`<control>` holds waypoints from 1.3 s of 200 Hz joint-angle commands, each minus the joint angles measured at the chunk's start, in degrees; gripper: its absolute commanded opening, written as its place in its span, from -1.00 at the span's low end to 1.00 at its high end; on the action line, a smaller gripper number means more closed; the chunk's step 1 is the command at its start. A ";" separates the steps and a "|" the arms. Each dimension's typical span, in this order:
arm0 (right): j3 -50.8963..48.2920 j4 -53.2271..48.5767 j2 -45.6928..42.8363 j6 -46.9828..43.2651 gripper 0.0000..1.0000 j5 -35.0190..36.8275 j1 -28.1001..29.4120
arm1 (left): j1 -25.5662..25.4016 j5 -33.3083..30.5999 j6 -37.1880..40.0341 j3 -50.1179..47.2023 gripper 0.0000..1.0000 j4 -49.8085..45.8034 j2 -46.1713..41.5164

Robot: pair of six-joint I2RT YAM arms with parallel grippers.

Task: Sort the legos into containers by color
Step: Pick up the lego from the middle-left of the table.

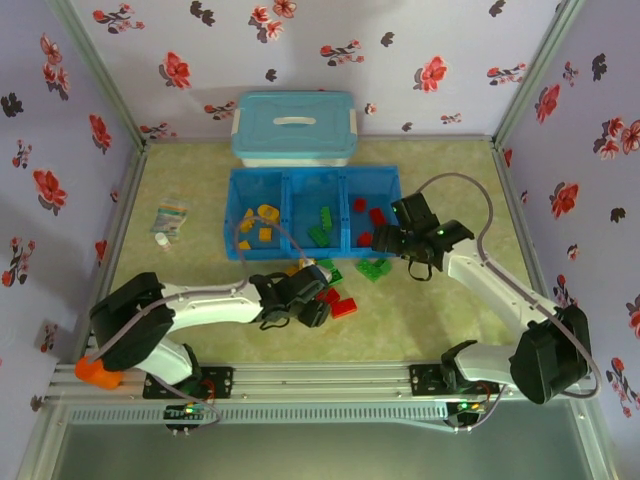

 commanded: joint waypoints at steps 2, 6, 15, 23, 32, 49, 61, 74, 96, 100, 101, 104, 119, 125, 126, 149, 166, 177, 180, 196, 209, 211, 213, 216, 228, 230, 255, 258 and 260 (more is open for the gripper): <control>-1.92 2.89 -1.00 1.96 0.74 -0.79 0.23 | -0.40 0.61 1.96 2.61 0.17 -0.02 1.92; -2.07 2.98 -1.03 2.00 0.74 -0.80 0.23 | -0.40 0.65 1.97 2.82 0.17 -0.10 2.31; -2.46 3.17 -1.14 2.17 0.74 -0.90 0.23 | -0.41 0.98 2.12 3.18 0.15 -0.14 2.96; -2.76 3.40 -1.30 2.18 0.74 -0.88 0.18 | -0.41 1.20 2.16 3.45 0.12 -0.39 3.45; -3.06 3.53 -1.58 2.33 0.74 -0.89 0.14 | -0.44 1.31 2.23 3.65 0.09 -0.56 3.82; -3.91 3.87 -1.90 2.60 0.74 -0.88 0.05 | -0.36 1.39 2.23 3.58 0.06 -0.29 4.24; -4.66 4.29 -2.10 2.99 0.74 -0.96 -0.03 | -0.46 1.45 2.32 3.68 0.06 -0.03 4.54; -5.66 4.91 -2.29 3.48 0.74 -1.13 -0.04 | -0.46 1.79 2.48 3.65 0.04 0.37 4.94; -6.94 5.70 -2.32 4.16 0.73 -1.50 -0.04 | -0.51 2.12 2.63 4.00 0.03 1.29 5.94; -7.13 5.70 -2.34 4.24 0.73 -1.51 -0.02 | -0.50 2.23 2.59 4.13 0.02 1.41 6.13; -7.18 5.71 -2.33 4.25 0.73 -1.55 -0.03 | -0.50 2.26 2.63 4.15 0.02 1.49 6.15; -7.40 5.79 -2.31 4.34 0.73 -1.50 -0.04 | -0.51 2.39 2.70 4.29 0.02 1.54 6.30; -7.84 5.86 -2.62 4.52 0.73 -1.50 -0.07 | -0.57 2.80 2.68 4.61 0.02 2.13 7.08; -7.94 5.85 -2.64 4.53 0.73 -1.50 -0.09 | -0.59 2.84 2.68 4.70 0.02 2.34 7.30; -7.94 5.83 -2.70 4.57 0.73 -1.45 -0.11 | -0.59 2.87 2.68 4.70 0.02 2.39 7.36; -8.37 5.64 -3.08 4.77 0.73 -1.24 -0.13 | -0.59 2.81 2.76 5.19 -0.02 2.75 8.20; -8.81 5.79 -3.49 5.14 0.73 -1.19 -0.13 | -0.58 2.54 2.75 5.37 -0.15 2.47 8.30; -9.11 5.81 -3.75 5.42 0.72 -1.08 -0.13 | -0.58 2.41 2.58 5.56 -0.21 1.90 8.00; -9.22 5.81 -3.80 5.48 0.72 -1.07 -0.10 | -0.59 2.41 2.62 5.65 -0.23 1.54 7.83; -9.67 5.73 -4.30 5.71 0.72 -0.65 -0.13 | -0.74 2.02 2.65 5.98 -0.29 0.14 6.08; -10.14 5.59 -5.03 6.20 0.72 0.43 -0.20 | -0.75 1.57 2.60 6.03 -0.32 -0.81 3.45; -10.31 5.56 -5.08 6.37 0.72 0.61 -0.21 | -0.72 1.57 2.70 6.03 -0.32 -0.99 2.97; -10.45 5.51 -5.20 6.48 0.72 0.83 -0.21 | -0.76 1.51 2.67 6.03 -0.33 -0.99 2.53; -10.59 5.47 -5.43 6.62 0.72 1.06 -0.26 | -0.77 1.42 2.80 6.10 -0.33 -1.07 1.71; -11.32 5.55 -6.05 7.32 0.71 1.64 -0.55 | -0.55 1.08 3.46 6.71 -0.34 -1.52 -1.10; -11.42 5.55 -6.12 7.44 0.71 1.72 -0.56 | -0.52 1.05 3.63 6.97 -0.34 -1.63 -1.46; -12.40 5.48 -7.18 8.67 0.70 2.40 -0.65 | 0.84 1.20 6.13 12.60 -0.35 -4.17 -3.21; -12.49 5.42 -7.34 8.73 0.70 2.45 -0.65 | 1.01 1.34 6.51 13.33 -0.35 -4.23 -3.00; -12.55 5.34 -7.52 8.81 0.70 2.41 -0.65 | 1.17 1.41 6.77 13.85 -0.35 -4.28 -2.90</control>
